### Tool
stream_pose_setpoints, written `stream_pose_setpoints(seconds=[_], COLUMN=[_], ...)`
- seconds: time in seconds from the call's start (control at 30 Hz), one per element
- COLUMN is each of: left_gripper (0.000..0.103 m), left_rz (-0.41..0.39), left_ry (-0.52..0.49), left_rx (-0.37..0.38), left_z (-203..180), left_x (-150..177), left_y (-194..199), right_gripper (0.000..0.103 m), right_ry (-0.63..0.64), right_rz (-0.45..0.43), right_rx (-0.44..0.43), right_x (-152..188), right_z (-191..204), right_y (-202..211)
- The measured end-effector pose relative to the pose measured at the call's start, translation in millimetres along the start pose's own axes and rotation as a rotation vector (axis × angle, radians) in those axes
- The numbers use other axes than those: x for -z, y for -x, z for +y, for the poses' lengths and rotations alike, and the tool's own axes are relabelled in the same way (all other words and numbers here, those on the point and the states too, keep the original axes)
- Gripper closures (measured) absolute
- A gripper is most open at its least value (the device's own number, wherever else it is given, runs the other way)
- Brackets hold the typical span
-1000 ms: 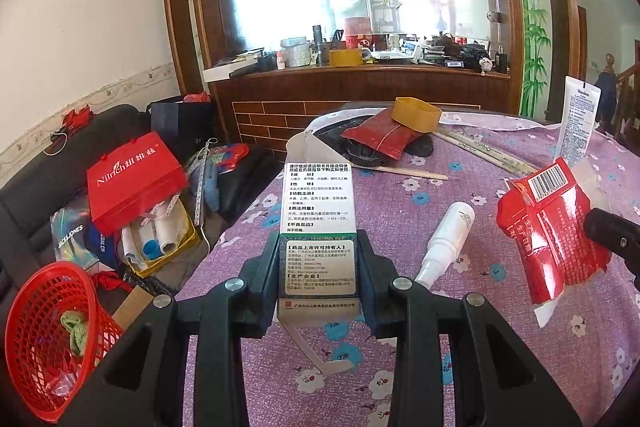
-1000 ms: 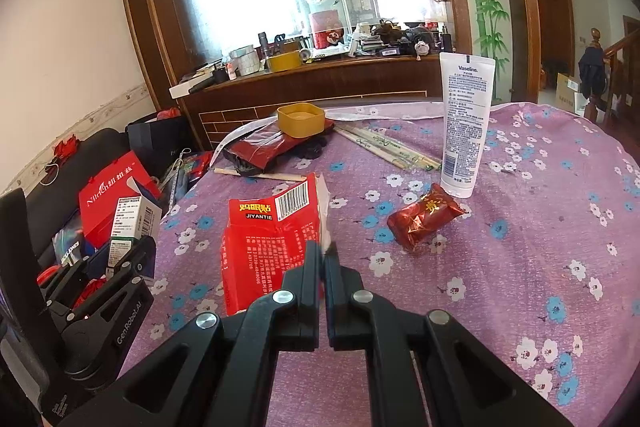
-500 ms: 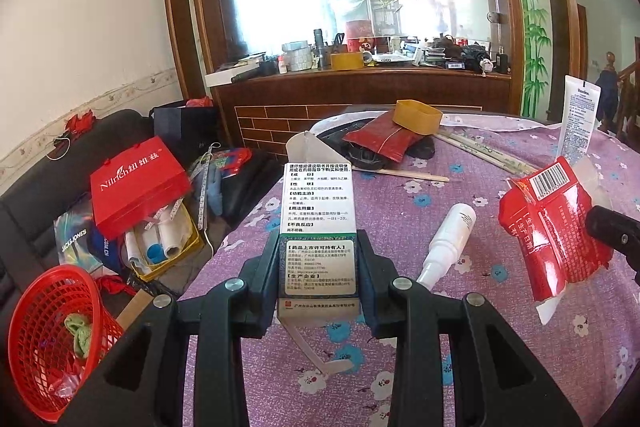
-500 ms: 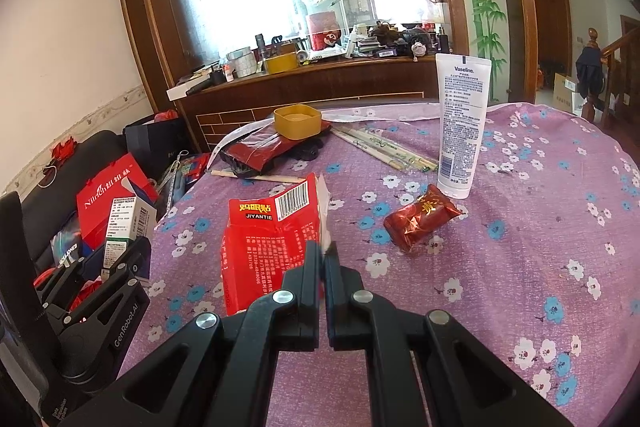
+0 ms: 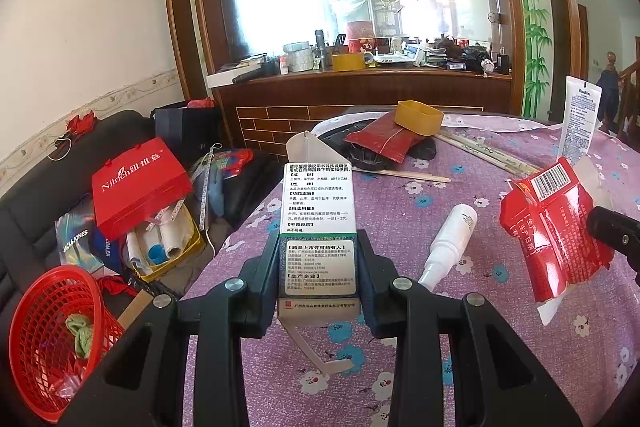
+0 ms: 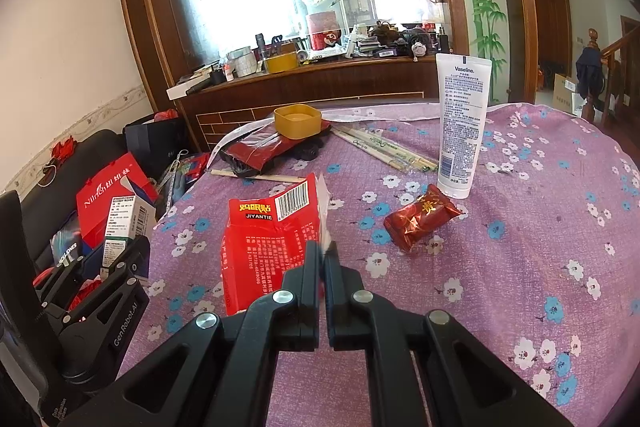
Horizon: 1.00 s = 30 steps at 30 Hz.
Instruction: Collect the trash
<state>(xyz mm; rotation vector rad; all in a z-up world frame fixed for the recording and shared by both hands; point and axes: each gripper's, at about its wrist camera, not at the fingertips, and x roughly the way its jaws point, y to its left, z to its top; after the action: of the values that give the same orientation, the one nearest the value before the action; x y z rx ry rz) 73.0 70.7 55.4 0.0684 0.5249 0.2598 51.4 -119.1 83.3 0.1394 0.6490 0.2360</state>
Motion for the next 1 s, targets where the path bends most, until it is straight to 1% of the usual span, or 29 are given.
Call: stream_pose_setpoints(seconds=[1.0], left_gripper=[0.07], left_rz=[0.001], left_ry=[-0.001], left_rx=[-0.01], left_z=[2.5], left_x=[1.6], left_y=[-3.2], right_gripper=[0.1], right_ry=[0.003], right_rz=[-0.004], right_rx=[0.004], right_x=[0.8], right_z=[0.7], right_y=[-0.1])
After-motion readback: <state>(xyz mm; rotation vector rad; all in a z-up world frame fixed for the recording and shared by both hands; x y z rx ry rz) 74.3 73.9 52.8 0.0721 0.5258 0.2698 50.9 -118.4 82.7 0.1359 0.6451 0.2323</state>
